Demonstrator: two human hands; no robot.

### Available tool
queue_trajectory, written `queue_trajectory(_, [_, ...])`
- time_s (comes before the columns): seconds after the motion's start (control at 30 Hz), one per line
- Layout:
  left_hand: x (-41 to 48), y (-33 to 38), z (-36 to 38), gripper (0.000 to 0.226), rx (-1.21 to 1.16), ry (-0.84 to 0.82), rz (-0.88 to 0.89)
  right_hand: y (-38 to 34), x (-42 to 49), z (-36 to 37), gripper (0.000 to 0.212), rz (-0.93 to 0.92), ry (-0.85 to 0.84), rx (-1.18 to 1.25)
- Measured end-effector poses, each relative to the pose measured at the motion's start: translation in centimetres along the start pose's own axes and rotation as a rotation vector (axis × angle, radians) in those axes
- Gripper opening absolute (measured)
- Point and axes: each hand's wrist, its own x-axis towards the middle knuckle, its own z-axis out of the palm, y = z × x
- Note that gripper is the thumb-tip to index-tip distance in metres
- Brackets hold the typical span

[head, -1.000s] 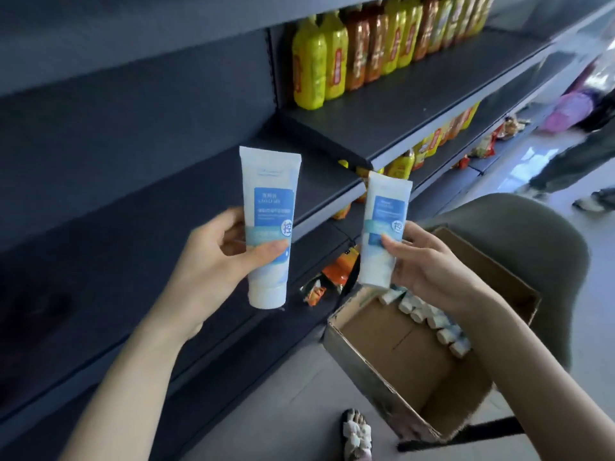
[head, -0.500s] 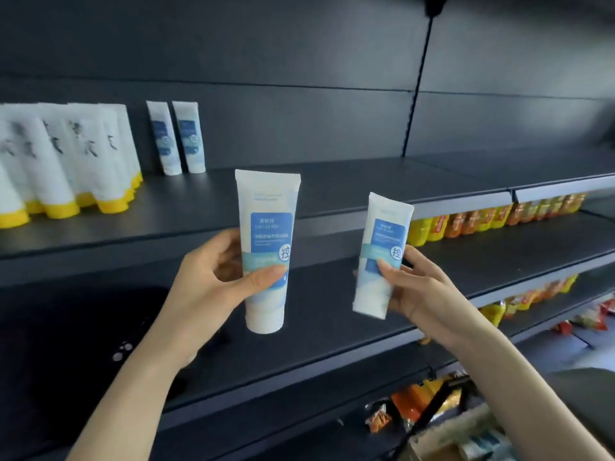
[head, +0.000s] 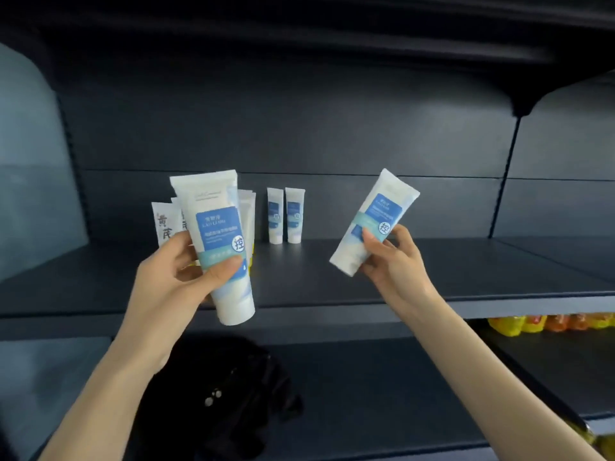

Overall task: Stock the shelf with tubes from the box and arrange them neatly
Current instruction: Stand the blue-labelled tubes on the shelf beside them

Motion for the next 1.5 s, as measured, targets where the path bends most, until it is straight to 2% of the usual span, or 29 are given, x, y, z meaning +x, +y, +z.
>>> queue_trajectory(0.13, [0.8,-0.1,-0.9,0.028,0.033,0.076,0.020,1.2,4.1,1.5,0.025,-0.088,0.035,-0.087])
queue_trajectory(0.37, [3.9,-1.0,-0.2,0.033,0.119,0.103,0.026,4.4,13.2,0.4,0.025,-0.131,0.001,-0.394])
queue_trajectory(0.57, [6.5,-3.0,1.8,0.038,0.133,0.125,0.011,9.8,20.5,-2.7,0.027,0.000,-0.002,-0.815])
queue_trajectory(0.73, [8.0,-4.7,2.4,0.038,0.179,0.144,0.004,13.2,24.7,-3.9,0.031,0.058,0.080,-0.825])
queue_trajectory(1.03, [9.5,-6.3,3.1,0.041,0.220,0.190,0.010,16.4,29.1,-3.7,0.033,0.046,0.048,-0.859])
queue_trajectory(1.27, [10.3,-6.1,2.6,0.038,0.248,0.173,0.030,17.6,30.5,-3.3,0.038,0.016,0.076,-0.945])
queue_trajectory(1.5, [10.5,-6.2,1.0,0.037,0.201,0.117,-0.009,17.7,31.1,-2.3,0.040,0.069,0.104,-0.998])
